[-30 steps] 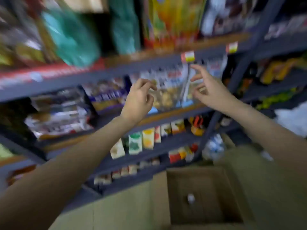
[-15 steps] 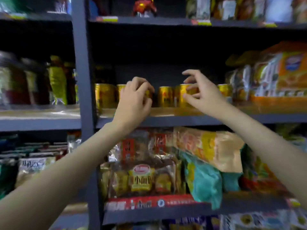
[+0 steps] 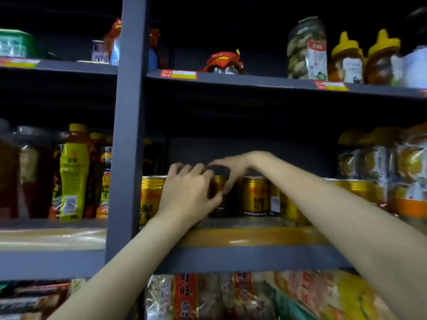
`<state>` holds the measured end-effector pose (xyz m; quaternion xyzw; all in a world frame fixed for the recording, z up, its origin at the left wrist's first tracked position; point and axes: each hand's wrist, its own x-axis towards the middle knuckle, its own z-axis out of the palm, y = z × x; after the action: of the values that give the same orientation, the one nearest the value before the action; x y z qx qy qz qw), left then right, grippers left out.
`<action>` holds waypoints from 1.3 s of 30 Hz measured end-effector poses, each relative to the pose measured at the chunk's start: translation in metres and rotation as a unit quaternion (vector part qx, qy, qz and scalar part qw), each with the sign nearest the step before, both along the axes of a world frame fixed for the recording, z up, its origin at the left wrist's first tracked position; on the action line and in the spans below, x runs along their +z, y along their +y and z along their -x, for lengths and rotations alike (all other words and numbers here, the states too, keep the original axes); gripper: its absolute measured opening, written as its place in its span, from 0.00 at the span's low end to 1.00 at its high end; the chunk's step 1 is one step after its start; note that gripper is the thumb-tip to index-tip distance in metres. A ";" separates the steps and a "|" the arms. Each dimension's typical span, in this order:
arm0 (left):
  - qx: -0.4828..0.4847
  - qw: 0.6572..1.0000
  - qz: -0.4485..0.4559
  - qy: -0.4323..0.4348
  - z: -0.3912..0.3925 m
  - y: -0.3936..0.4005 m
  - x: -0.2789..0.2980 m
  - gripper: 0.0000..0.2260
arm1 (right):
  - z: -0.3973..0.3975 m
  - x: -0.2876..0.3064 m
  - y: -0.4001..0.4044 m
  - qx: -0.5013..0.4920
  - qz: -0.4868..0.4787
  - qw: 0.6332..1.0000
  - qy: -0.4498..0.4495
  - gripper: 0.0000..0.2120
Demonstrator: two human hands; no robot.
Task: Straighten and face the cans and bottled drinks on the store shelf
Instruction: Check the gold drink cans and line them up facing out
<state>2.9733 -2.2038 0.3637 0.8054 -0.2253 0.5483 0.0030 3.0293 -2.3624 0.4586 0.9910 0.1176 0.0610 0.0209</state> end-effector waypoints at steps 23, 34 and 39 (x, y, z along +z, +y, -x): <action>-0.064 0.996 0.061 -0.004 0.001 -0.001 -0.003 0.19 | 0.097 -0.004 -0.032 0.107 -0.075 0.957 -0.258 0.30; -0.398 0.861 0.205 0.240 0.081 -0.020 0.000 0.30 | 0.171 -0.070 -0.057 0.221 -0.646 0.721 -0.119 0.25; -0.515 0.777 0.268 0.245 0.095 -0.023 0.000 0.29 | 0.182 -0.073 -0.054 0.224 -0.680 0.695 -0.069 0.25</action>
<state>2.8788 -2.2272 0.3636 0.6432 -0.4422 0.2869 0.5554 2.8471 -2.4167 0.3857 0.6726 0.2609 0.1950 -0.6645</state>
